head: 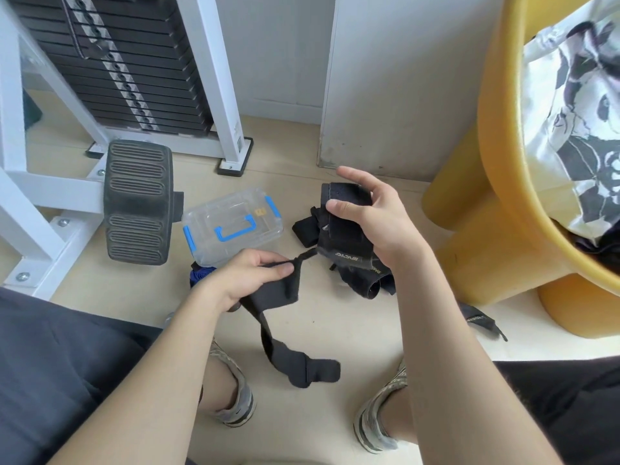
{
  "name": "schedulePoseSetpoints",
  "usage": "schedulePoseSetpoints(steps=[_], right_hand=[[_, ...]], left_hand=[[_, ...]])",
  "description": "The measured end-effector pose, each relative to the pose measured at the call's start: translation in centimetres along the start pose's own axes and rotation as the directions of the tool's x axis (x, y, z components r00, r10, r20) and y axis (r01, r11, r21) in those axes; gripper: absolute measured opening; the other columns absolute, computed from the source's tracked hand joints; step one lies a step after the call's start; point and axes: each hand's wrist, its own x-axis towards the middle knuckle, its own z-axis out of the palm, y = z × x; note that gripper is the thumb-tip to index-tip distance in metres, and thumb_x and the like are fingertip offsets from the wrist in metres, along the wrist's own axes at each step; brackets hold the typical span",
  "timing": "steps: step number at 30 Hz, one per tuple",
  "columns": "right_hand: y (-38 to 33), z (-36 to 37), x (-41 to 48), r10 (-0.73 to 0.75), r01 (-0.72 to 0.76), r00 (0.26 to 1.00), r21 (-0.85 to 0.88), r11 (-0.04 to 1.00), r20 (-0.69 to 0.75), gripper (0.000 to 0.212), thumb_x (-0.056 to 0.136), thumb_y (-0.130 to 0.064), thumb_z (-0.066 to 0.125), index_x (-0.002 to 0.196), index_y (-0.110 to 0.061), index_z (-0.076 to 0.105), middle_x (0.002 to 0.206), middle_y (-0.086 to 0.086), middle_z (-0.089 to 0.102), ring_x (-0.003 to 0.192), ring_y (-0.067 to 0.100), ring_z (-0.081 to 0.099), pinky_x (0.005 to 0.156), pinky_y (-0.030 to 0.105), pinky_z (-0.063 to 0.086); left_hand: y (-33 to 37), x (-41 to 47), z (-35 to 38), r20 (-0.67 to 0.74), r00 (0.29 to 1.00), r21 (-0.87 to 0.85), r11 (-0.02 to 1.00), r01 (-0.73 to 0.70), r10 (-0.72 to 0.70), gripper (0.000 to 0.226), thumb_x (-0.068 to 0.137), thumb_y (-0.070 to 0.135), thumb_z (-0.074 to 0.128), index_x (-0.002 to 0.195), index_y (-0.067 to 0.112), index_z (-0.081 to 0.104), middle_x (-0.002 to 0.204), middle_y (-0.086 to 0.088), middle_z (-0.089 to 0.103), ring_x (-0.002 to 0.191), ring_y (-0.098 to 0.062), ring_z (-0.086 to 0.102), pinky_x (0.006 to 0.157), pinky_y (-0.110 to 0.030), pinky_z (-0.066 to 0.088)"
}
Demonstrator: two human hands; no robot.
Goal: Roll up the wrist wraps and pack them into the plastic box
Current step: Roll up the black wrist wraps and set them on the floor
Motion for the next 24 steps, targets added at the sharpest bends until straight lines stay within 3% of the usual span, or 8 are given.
schedulePoseSetpoints(steps=[3, 7, 10, 14, 16, 18, 22, 24], right_hand=[[0.0, 0.0, 0.0, 0.021, -0.02, 0.999, 0.049, 0.999, -0.029, 0.051, 0.088, -0.011, 0.089, 0.134, -0.025, 0.072, 0.115, 0.018, 0.079, 0.099, 0.043, 0.079, 0.089, 0.06, 0.065], [0.2, 0.3, 0.1, 0.04, -0.033, 0.997, 0.1, 0.994, -0.069, 0.037, 0.095, -0.012, 0.083, 0.127, -0.018, 0.065, 0.122, 0.027, 0.074, 0.105, 0.052, 0.075, 0.093, 0.067, 0.062], [0.3, 0.4, 0.1, 0.049, -0.038, 0.993, 0.103, 0.994, -0.109, 0.04, 0.096, -0.008, 0.08, 0.131, -0.023, 0.068, 0.124, 0.023, 0.073, 0.107, 0.048, 0.075, 0.092, 0.062, 0.064], [0.3, 0.6, 0.1, 0.109, -0.088, 0.987, 0.164, 0.982, -0.118, 0.056, 0.093, -0.005, 0.081, 0.143, -0.025, 0.066, 0.133, 0.017, 0.068, 0.116, 0.042, 0.073, 0.093, 0.057, 0.065], [0.1, 0.9, 0.2, 0.128, -0.103, 0.985, 0.2, 0.974, -0.119, 0.066, 0.093, -0.002, 0.08, 0.152, -0.021, 0.058, 0.134, 0.016, 0.069, 0.116, 0.039, 0.074, 0.097, 0.055, 0.064], [-0.1, 1.2, 0.3, 0.138, -0.108, 0.983, 0.228, 0.968, -0.12, 0.076, 0.094, -0.001, 0.079, 0.159, -0.023, 0.048, 0.132, 0.016, 0.071, 0.114, 0.037, 0.076, 0.094, 0.052, 0.065], [-0.5, 1.5, 0.3, 0.153, -0.116, 0.982, 0.285, 0.952, -0.111, 0.077, 0.096, 0.002, 0.075, 0.16, -0.03, 0.045, 0.129, 0.017, 0.074, 0.11, 0.036, 0.078, 0.09, 0.05, 0.067], [-0.7, 1.6, 0.2, 0.186, -0.151, 0.98, 0.334, 0.931, -0.077, 0.073, 0.097, 0.005, 0.071, 0.159, -0.026, 0.048, 0.13, 0.02, 0.073, 0.102, 0.034, 0.079, 0.082, 0.046, 0.067]], left_hand=[[0.4, -0.3, -0.6, -0.026, 1.0, -0.111, 0.994, -0.002, -0.001, 0.009, 0.101, 0.028, 0.077, 0.102, 0.026, 0.086, 0.113, -0.002, 0.083, 0.114, -0.022, 0.075, 0.103, -0.033, 0.051], [0.9, -0.5, -0.9, -0.105, 0.994, -0.206, 0.978, 0.013, -0.035, 0.007, 0.105, 0.028, 0.073, 0.104, 0.024, 0.078, 0.115, -0.006, 0.081, 0.121, -0.029, 0.069, 0.11, -0.048, 0.045], [1.3, -0.5, -0.8, -0.129, 0.991, -0.244, 0.97, -0.009, -0.023, 0.013, 0.108, 0.023, 0.067, 0.104, 0.028, 0.078, 0.115, -0.007, 0.082, 0.121, -0.033, 0.071, 0.108, -0.047, 0.048], [1.2, -0.5, -0.7, -0.154, 0.988, -0.15, 0.987, -0.052, 0.028, 0.034, 0.108, 0.022, 0.067, 0.128, 0.049, 0.062, 0.131, -0.012, 0.071, 0.126, -0.03, 0.063, 0.11, -0.047, 0.044], [1.2, -0.4, -0.5, -0.176, 0.982, -0.1, 0.992, -0.081, 0.062, 0.043, 0.107, 0.017, 0.065, 0.125, 0.055, 0.056, 0.119, -0.012, 0.067, 0.102, -0.023, 0.061, 0.087, -0.037, 0.05], [1.2, -0.3, -0.2, -0.171, 0.98, -0.033, 0.994, -0.108, 0.101, 0.039, 0.105, 0.009, 0.06, 0.111, 0.047, 0.062, 0.093, -0.007, 0.061, 0.075, -0.017, 0.054, 0.062, -0.028, 0.042], [2.0, -0.2, 0.6, -0.172, 0.974, 0.038, 0.989, -0.141, 0.145, 0.047, 0.1, 0.0, 0.049, 0.083, 0.031, 0.08, 0.083, 0.02, 0.073, 0.079, -0.001, 0.064, 0.069, -0.028, 0.045], [2.6, -0.5, 0.9, -0.18, 0.973, 0.062, 0.988, -0.138, 0.147, 0.053, 0.099, -0.001, 0.047, 0.093, 0.036, 0.085, 0.092, 0.026, 0.077, 0.071, -0.008, 0.065, 0.079, -0.048, 0.059]])
